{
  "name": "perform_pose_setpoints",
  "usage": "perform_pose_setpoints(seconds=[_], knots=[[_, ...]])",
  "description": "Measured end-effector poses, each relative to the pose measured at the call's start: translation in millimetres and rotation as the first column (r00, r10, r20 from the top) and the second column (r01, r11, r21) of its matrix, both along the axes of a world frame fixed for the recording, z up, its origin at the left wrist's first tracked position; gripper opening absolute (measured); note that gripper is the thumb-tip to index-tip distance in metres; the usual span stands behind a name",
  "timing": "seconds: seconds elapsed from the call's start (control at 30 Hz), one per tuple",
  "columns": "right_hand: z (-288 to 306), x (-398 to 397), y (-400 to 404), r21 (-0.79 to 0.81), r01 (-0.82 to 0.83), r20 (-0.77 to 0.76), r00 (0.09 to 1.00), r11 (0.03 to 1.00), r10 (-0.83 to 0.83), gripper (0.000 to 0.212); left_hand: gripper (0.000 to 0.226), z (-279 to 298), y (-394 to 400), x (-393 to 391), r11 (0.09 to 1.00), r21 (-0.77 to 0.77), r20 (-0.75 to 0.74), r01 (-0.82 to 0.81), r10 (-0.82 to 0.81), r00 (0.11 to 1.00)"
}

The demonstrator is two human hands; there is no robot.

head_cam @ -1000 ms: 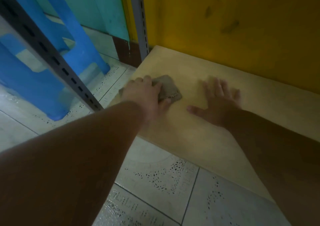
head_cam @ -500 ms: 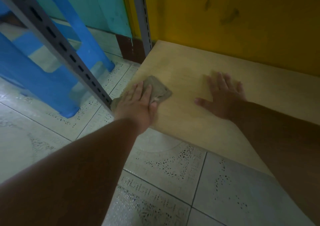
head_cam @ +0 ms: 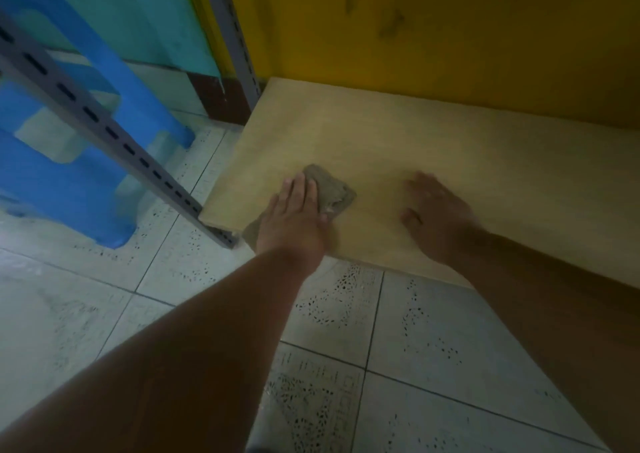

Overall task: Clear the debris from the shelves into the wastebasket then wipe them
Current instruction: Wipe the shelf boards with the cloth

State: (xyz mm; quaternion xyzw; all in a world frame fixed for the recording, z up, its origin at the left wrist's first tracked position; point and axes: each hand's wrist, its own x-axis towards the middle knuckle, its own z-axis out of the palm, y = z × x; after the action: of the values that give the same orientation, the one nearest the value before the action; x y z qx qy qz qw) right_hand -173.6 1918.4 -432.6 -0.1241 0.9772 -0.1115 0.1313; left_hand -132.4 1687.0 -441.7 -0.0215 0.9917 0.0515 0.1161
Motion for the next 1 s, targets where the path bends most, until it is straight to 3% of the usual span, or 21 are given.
perform_pose_setpoints(seconds=[0.23, 0.37, 0.5, 0.67, 0.8, 1.0], knots=[[-5.3, -4.0, 5.6, 0.006, 0.045, 0.012, 0.999, 0.999, -0.045, 0.055, 0.066, -2.5, -37.7, -68.1, 0.972, -0.036, 0.002, -0.231, 0.231, 0.973], [0.2, -5.6, -2.4, 0.049, 0.058, 0.045, 0.997, 0.997, -0.061, 0.067, 0.072, 5.2, -47.6, -47.9, 0.998, 0.052, -0.112, 0.033, -0.027, 0.993], [-3.8, -7.3, -8.8, 0.088, 0.069, -0.020, 0.998, 0.994, -0.068, 0.087, 0.096, 12.9, -84.4, -48.1, 0.961, -0.052, -0.012, 0.270, -0.271, 0.963], [-3.1, -5.3, -19.4, -0.027, 0.163, -0.139, 0.976, 0.986, -0.165, 0.083, 0.096, -4.6, -73.3, -48.4, 0.962, -0.093, -0.113, 0.255, -0.264, 0.958], [-7.0, -1.2, -7.1, 0.050, 0.188, -0.161, 0.971, 0.981, -0.178, 0.085, 0.101, -4.5, -58.4, -47.7, 0.966, -0.103, -0.081, 0.235, -0.244, 0.966], [-9.2, 4.2, 26.3, -0.048, 0.232, -0.164, 0.958, 0.971, -0.237, 0.072, 0.088, -7.6, 12.0, -56.7, 0.933, -0.019, -0.133, 0.359, -0.358, 0.924]])
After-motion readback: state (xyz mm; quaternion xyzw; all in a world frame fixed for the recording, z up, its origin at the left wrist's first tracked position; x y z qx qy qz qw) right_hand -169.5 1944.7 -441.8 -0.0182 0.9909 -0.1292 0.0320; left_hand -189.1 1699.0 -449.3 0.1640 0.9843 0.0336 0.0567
